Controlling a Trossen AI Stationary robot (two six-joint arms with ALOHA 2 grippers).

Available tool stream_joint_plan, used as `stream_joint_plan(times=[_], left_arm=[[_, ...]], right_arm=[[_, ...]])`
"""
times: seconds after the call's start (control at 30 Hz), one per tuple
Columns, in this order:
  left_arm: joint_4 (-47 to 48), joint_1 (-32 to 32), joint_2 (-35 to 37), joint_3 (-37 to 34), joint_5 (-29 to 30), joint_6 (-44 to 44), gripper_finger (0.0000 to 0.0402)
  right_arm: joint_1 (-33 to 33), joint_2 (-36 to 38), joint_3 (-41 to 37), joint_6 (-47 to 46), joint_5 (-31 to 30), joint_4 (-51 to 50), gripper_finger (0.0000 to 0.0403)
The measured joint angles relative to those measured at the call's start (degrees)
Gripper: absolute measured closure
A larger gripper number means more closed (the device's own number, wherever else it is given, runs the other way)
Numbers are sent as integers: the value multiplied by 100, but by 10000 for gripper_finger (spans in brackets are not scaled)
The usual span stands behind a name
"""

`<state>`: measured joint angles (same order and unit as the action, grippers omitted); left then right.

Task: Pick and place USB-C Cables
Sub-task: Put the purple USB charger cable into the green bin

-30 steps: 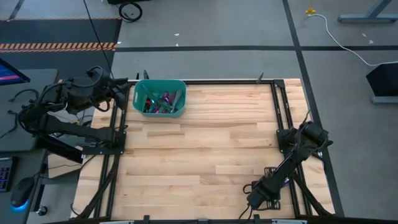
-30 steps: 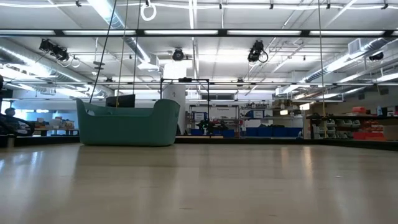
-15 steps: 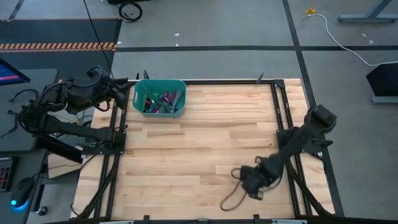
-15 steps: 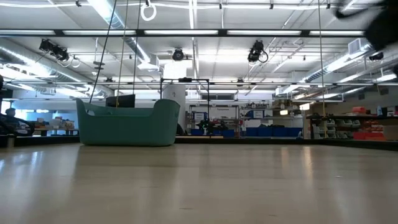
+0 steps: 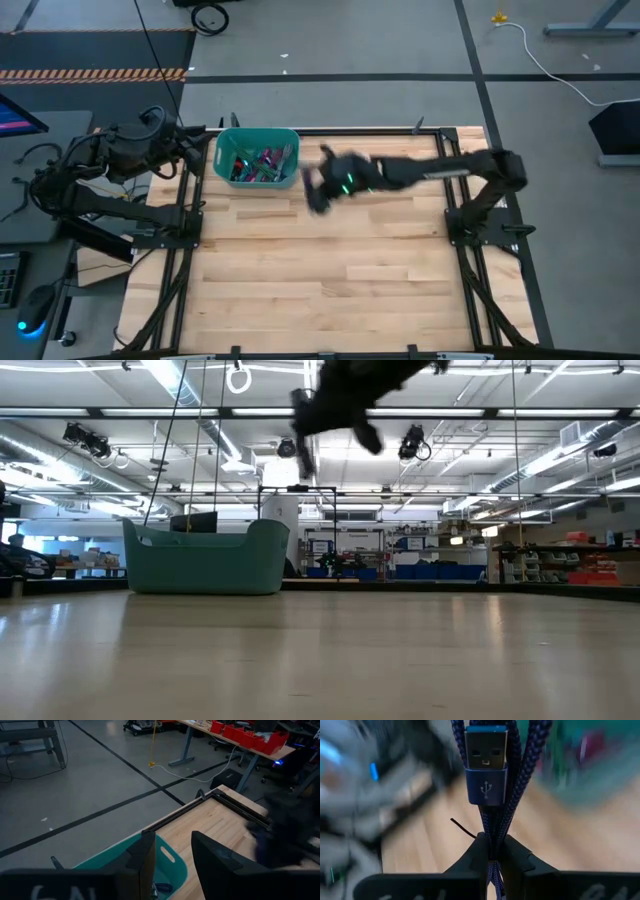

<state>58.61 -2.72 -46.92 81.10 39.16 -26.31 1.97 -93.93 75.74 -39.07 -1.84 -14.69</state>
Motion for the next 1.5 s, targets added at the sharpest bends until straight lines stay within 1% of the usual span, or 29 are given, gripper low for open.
stream_joint_plan(times=[0.1, 0.17, 0.3, 0.4, 0.5, 0.6, 0.7, 0.83, 0.97, 1.1, 1.27, 1.4, 1.5], left_arm=[[8, 2, 0, 0, 0, 1, 269], [11, 2, 0, 0, 0, 2, 269], [13, 2, 2, 0, 0, 2, 269], [16, 2, 0, 0, 2, 5, 269], [18, 2, 2, 0, 2, 7, 269], [37, 2, 0, 0, 4, 9, 269], [40, 0, 0, 0, 11, 10, 269], [42, 0, 0, 0, 22, 10, 269], [51, 2, 1, 0, 22, 9, 269], [74, 2, 2, 0, 22, 7, 269], [92, 1, 1, 0, 22, 7, 269], [94, 1, 0, 0, 22, 7, 269], [94, 1, 1, 0, 22, 5, 269]], right_arm=[[573, -595, 779, 98, 124, 679, 375], [833, -1089, 1447, 161, 231, 887, 375], [1190, -2218, 2929, -26, 473, 650, 375], [1379, -3083, 3889, -499, 767, 368, 375], [1500, -3809, 4623, -851, 922, -3, 375], [1554, -4305, 5113, -1089, 939, -333, 375], [1564, -4604, 5369, -1223, 946, -598, 375], [1579, -4699, 5399, -1241, 902, -851, 375], [1583, -4767, 5397, -1254, 716, -992, 375], [1579, -4767, 5395, -1368, 292, -1072, 375], [1615, -4767, 5395, -1516, 177, -1130, 373], [1622, -4767, 5393, -1640, -104, -1286, 370], [1632, -4765, 5392, -1668, -170, -1264, 368]])
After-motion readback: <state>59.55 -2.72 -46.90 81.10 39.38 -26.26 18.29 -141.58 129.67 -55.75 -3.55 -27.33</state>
